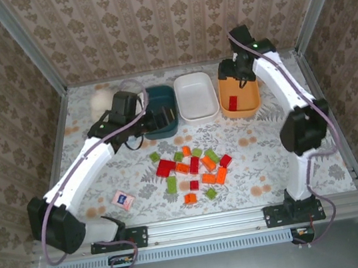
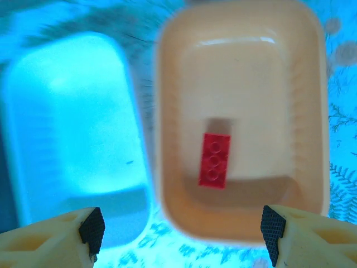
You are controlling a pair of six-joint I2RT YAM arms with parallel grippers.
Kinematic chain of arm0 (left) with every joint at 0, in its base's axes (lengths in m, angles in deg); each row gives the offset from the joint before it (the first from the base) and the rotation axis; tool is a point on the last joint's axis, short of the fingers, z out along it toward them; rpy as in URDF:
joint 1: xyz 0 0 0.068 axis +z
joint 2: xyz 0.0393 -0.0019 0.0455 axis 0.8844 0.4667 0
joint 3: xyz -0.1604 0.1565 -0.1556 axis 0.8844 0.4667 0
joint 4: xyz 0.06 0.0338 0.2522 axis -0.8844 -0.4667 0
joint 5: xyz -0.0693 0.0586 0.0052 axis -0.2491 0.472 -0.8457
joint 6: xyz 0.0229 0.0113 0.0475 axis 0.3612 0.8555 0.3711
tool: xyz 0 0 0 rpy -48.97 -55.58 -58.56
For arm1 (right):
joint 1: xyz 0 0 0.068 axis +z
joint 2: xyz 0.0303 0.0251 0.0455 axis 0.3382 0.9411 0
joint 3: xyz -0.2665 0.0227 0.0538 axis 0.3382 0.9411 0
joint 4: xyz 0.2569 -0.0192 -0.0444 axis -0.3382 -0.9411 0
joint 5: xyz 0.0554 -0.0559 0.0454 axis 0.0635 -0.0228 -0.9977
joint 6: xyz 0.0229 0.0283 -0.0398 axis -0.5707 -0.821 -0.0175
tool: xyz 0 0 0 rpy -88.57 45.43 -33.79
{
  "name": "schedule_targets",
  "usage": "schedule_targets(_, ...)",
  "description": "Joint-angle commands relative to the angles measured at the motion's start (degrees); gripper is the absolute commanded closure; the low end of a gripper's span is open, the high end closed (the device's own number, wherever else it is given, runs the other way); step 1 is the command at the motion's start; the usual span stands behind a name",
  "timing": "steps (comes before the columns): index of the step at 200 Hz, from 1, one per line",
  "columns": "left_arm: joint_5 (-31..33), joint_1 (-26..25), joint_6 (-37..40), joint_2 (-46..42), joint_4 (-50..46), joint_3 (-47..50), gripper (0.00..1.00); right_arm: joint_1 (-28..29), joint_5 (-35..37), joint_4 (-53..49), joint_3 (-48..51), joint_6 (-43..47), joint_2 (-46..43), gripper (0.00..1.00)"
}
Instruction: Sort the legos into containers by color
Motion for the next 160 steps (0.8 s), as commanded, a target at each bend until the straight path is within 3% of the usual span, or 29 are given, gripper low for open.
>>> schedule_targets(1, 7.8, 1.1, -5.3, -0.8, -11.2, 4.8, 0.12, 7.2, -3.1, 4.4, 10.5, 3.6, -10.2, 0.21)
schedule_targets(31, 8.5, 1.1, -13.1, 5.1, -10.0, 7.2, 0.13, 15.8, -23.7, 19.5, 32.2, 4.5, -25.3, 0.18)
schedule_targets(62, 11.5, 0.6, -17.5, 12.1, -8.3, 7.2, 0.18, 19.2, -34.8, 31.9, 50.1, 0.0, -38.2, 0.15)
schedule_targets(99, 14.3, 0.6, -20.1, 16.0, -8.4, 7.4, 0.23, 19.9, -34.8, 30.7, 56.1, -0.1, -43.9, 0.15)
schedule_targets(160, 14.4, -1.2, -18.7, 23.7, -8.6, 3.6, 0.25, 19.9, -32.2, 29.9, 56.4, -0.7, -44.3, 0.16)
